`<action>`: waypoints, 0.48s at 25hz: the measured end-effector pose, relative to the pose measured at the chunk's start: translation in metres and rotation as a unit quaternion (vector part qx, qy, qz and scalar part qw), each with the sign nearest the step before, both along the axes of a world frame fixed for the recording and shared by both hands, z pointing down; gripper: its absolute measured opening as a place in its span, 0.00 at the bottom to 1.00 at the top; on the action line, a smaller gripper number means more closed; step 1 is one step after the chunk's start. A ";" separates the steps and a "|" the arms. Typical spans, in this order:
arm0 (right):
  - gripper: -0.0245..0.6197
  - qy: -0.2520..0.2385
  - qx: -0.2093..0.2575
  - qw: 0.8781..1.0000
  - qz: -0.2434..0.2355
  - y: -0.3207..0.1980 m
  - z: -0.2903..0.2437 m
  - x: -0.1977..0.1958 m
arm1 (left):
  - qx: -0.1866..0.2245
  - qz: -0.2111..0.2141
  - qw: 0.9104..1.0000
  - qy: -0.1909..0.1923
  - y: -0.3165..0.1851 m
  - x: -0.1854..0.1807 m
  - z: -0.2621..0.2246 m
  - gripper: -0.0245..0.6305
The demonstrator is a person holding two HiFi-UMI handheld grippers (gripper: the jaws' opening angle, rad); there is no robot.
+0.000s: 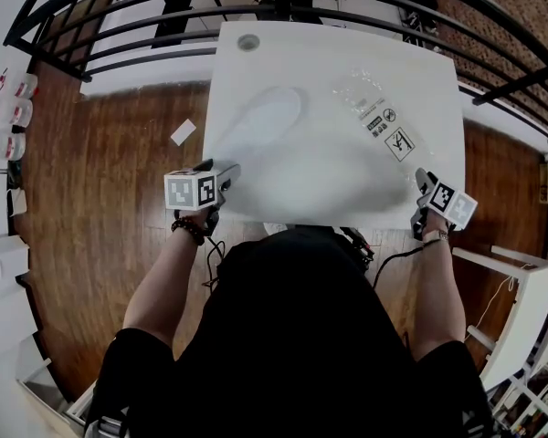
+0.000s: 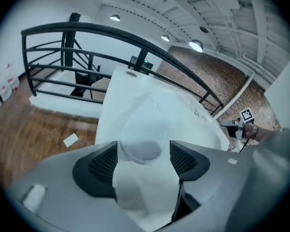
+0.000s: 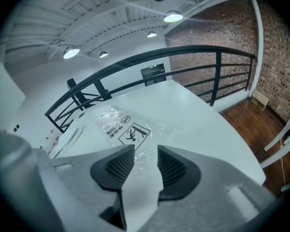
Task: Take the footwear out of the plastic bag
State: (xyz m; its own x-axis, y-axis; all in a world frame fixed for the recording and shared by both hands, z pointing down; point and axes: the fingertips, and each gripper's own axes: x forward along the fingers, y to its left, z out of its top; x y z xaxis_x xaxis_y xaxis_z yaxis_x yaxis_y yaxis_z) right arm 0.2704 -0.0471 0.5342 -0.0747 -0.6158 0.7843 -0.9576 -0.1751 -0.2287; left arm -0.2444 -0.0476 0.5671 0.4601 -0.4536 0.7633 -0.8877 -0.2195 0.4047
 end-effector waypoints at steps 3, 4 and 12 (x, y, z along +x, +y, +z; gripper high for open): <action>0.24 0.026 0.006 0.999 -0.021 -0.004 -0.006 -0.003 | 0.024 0.023 0.998 -0.059 -0.003 -0.006 -0.005 0.59; 0.24 0.033 0.008 0.999 -0.028 -0.005 -0.007 -0.005 | 0.031 0.027 0.997 -0.069 -0.004 -0.007 -0.007 0.58; 0.24 0.098 0.045 0.988 -0.115 -0.017 -0.030 -0.042 | 0.093 0.058 0.987 -0.121 -0.009 -0.006 -0.030 0.54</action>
